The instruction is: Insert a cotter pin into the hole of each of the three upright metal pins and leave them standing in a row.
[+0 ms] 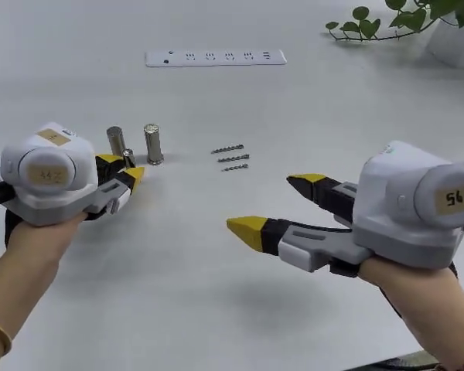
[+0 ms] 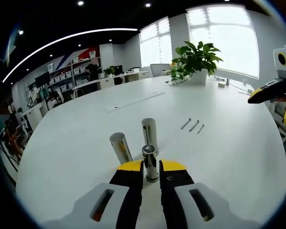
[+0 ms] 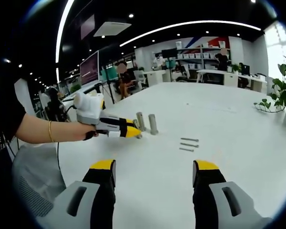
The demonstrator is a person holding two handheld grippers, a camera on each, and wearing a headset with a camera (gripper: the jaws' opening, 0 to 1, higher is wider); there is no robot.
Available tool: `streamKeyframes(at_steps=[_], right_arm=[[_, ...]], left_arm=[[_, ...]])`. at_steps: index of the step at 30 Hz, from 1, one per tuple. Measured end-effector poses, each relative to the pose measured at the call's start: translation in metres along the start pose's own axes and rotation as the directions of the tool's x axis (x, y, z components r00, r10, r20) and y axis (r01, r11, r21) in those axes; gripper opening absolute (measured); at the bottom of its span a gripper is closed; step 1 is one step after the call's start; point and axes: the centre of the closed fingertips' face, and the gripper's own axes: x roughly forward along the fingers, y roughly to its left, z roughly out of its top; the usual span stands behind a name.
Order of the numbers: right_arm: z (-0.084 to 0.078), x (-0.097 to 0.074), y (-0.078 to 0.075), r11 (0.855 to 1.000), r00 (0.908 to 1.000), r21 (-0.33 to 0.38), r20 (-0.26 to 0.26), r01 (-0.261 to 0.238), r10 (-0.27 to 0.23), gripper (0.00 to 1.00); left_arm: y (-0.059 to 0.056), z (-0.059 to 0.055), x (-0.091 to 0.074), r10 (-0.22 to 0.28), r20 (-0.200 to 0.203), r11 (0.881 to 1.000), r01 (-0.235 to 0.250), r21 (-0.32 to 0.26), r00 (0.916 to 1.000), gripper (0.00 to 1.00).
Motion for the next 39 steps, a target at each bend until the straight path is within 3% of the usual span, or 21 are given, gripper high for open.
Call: streamKeyframes(at_steps=[18, 31, 39], right_arm=[[-0.007, -0.001, -0.002, 1.000, 0.9997, 0.020, -0.012, 0.019, -0.019, 0.60], [-0.007, -0.004, -0.002, 0.999, 0.9995, 0.017, -0.014, 0.029, -0.029, 0.60], [-0.009, -0.006, -0.001, 1.000, 0.9994, 0.013, -0.020, 0.028, -0.027, 0.60]], left_arm=[[-0.003, 0.002, 0.001, -0.031, 0.023, 0.999, 0.031, 0.010, 0.9992, 0.06], [-0.025, 0.004, -0.005, -0.100, 0.037, 0.995, 0.100, 0.013, 0.9943, 0.05], [-0.047, 0.005, -0.009, -0.156, 0.038, 0.987, 0.155, 0.028, 0.9870, 0.05]])
